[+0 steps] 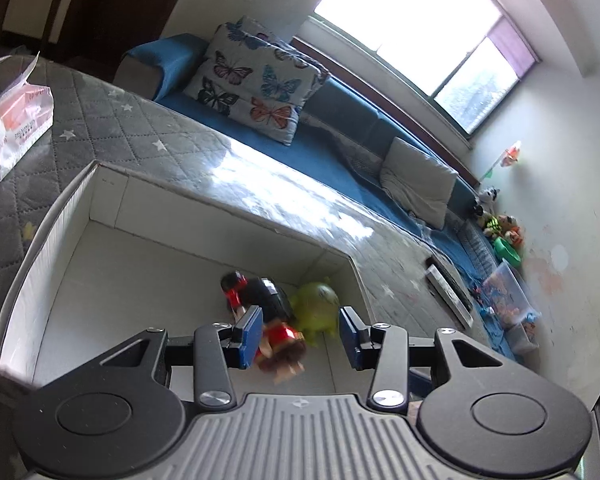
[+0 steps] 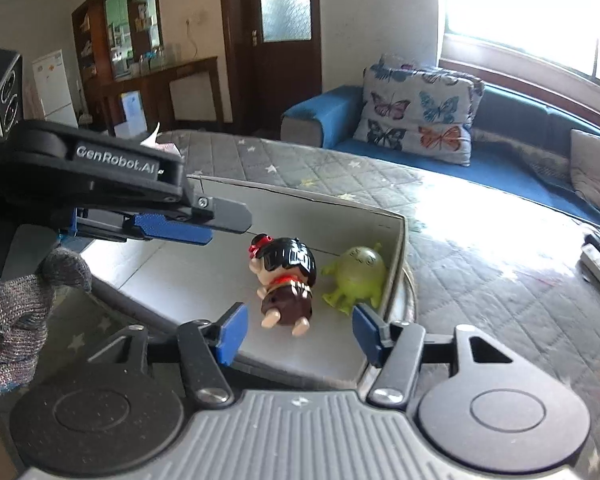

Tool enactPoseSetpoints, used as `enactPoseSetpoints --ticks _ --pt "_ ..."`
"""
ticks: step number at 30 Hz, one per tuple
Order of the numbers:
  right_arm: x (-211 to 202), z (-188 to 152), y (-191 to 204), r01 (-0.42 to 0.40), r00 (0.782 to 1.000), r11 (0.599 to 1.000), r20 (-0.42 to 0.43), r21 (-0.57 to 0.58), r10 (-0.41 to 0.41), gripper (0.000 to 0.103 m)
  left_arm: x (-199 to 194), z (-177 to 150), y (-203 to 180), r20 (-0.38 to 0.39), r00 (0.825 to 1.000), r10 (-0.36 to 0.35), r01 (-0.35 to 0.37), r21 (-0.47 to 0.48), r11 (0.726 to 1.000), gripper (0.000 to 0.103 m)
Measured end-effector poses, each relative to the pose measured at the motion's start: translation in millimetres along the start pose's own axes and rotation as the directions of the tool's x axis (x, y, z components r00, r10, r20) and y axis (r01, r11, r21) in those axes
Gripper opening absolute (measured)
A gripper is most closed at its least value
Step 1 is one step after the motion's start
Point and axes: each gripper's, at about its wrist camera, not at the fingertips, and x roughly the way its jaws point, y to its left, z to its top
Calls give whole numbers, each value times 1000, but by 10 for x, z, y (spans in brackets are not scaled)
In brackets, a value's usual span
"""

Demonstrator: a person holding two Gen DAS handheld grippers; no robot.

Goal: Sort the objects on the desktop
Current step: 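Move the right gripper to the tan peanut toy and grasp it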

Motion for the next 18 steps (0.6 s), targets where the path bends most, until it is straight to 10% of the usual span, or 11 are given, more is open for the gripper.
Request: enactPoseSetpoints --ticks 18 --pt "-629 -900 253 63 998 998 1 25 -63 72 -217 -937 -146 -118 993 0 14 113 994 45"
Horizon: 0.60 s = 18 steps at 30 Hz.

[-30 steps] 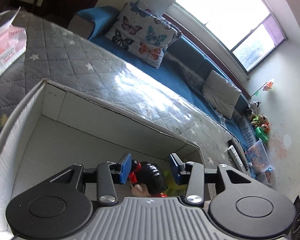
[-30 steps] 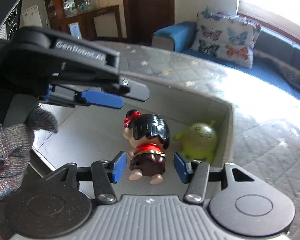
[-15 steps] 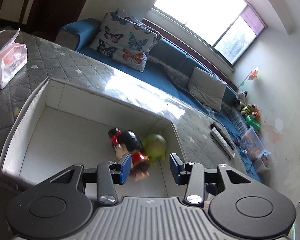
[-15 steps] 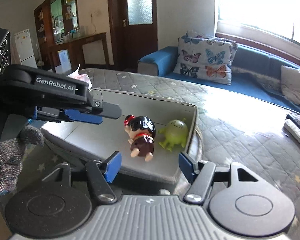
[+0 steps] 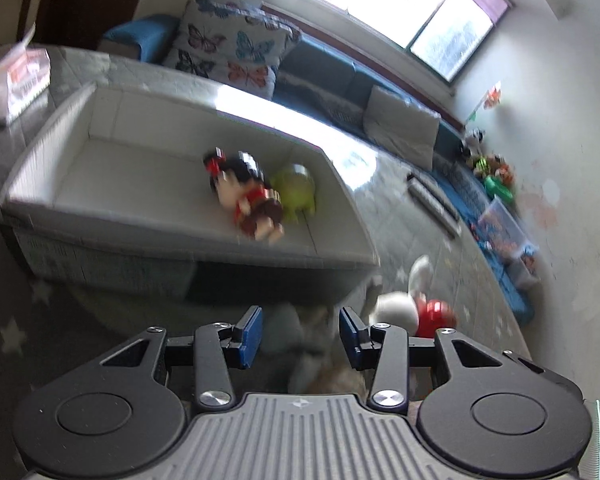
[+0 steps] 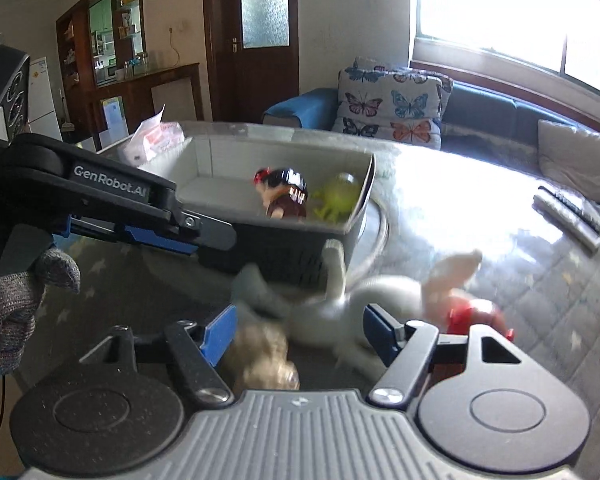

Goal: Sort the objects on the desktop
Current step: 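Move the right gripper to the tan peanut toy and grasp it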

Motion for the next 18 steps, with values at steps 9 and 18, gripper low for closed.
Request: enactPoseSetpoints --ticks 9,18 --pt "83 -284 84 -18 998 999 -52 28 19 63 184 -294 -54 -98 994 -42 44 19 999 45" --pt "123 -318 92 -34 998 998 -56 57 37 51 206 -270 -67 -113 991 -66 66 -5 998 45"
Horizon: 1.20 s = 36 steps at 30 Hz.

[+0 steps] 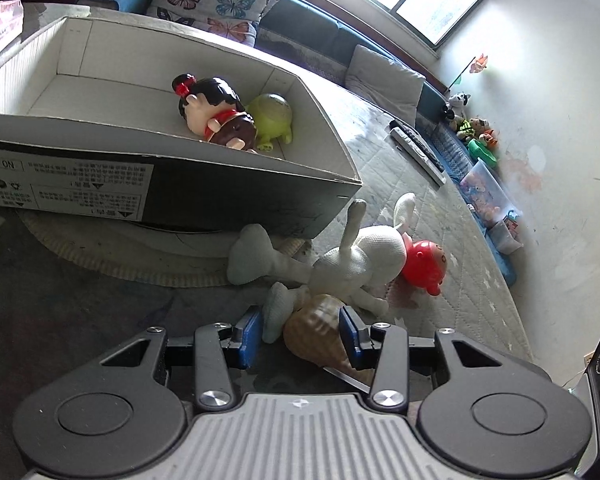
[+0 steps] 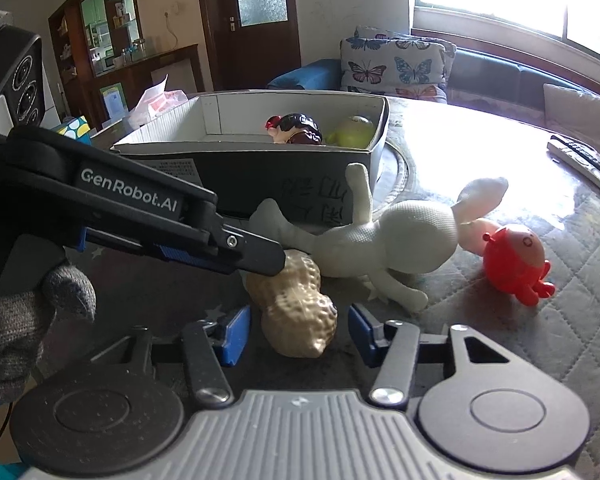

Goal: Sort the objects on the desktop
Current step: 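Move the right gripper to the tan peanut toy and grasp it, then lift the peanut toy with the right gripper toward the box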

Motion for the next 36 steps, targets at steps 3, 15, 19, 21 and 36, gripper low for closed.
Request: enactPoseSetpoints --ticks 3,15,19,21,36 --pt "-1 -2 11 -7 1000 1000 -2 3 7 48 6 3 5 -2 1000 -5 5 -9 1000 45" --pt "-43 -27 82 -34 999 999 -13 2 34 48 36 1 41 -15 999 -35 34 -47 998 45" --pt "6 -4 35 -23 1000 999 -16 39 24 45 69 -3 39 -18 999 -46 45 -51 998 46" --pt "21 -3 32 -18 1000 999 -17 44 19 43 86 2 38 -22 998 -51 49 -54 997 47" --pt "-22 22 30 -17 1000 998 -11 59 18 42 101 4 58 -34 997 -76 73 -81 994 44"
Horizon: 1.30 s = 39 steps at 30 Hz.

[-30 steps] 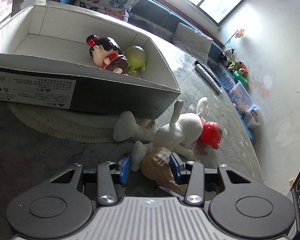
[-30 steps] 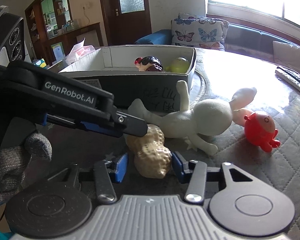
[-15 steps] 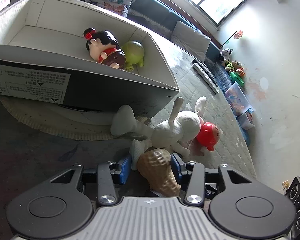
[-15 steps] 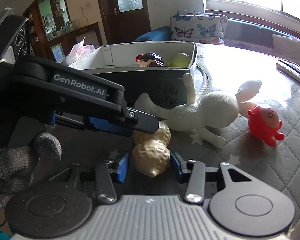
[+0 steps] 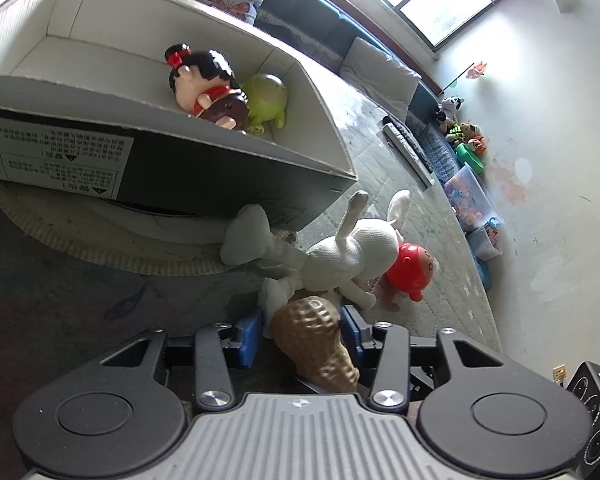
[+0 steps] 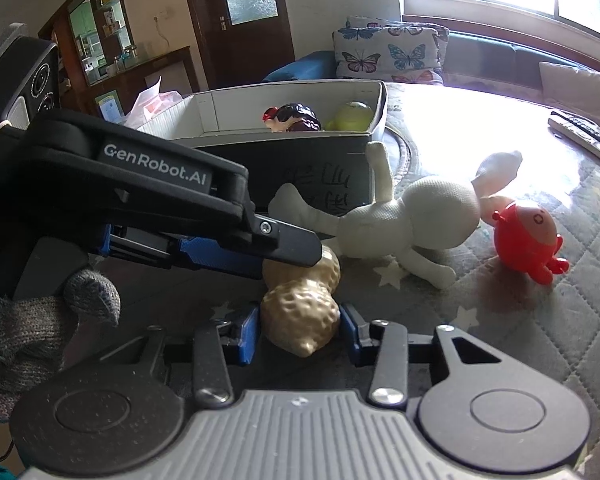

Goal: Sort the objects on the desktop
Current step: 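Lift the peanut toy with the right gripper toward the box, then lower the peanut toy into the box beside the doll and open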

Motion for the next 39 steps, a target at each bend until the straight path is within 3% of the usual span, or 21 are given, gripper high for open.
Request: enactPoseSetpoints --ticks 3,13,24,32,39 --pt "-85 32 33 -6 1000 1000 15 -12 6 41 -65 -1 -31 8 1000 3 -3 7 1000 39" --pt "-290 346 142 9 995 998 96 -65 -2 41 -355 186 -191 98 995 -30 27 32 999 39" --pt "-120 1038 114 26 986 994 167 -104 -9 41 -408 800 -231 208 977 -43 36 36 999 39" --pt "355 1481 170 -57 991 987 108 -153 74 41 -405 1157 111 249 968 25 -14 -46 999 39" --pt "909 1706 274 -151 988 975 -6 -164 152 41 -305 1357 576 219 970 106 -74 -149 986 39"
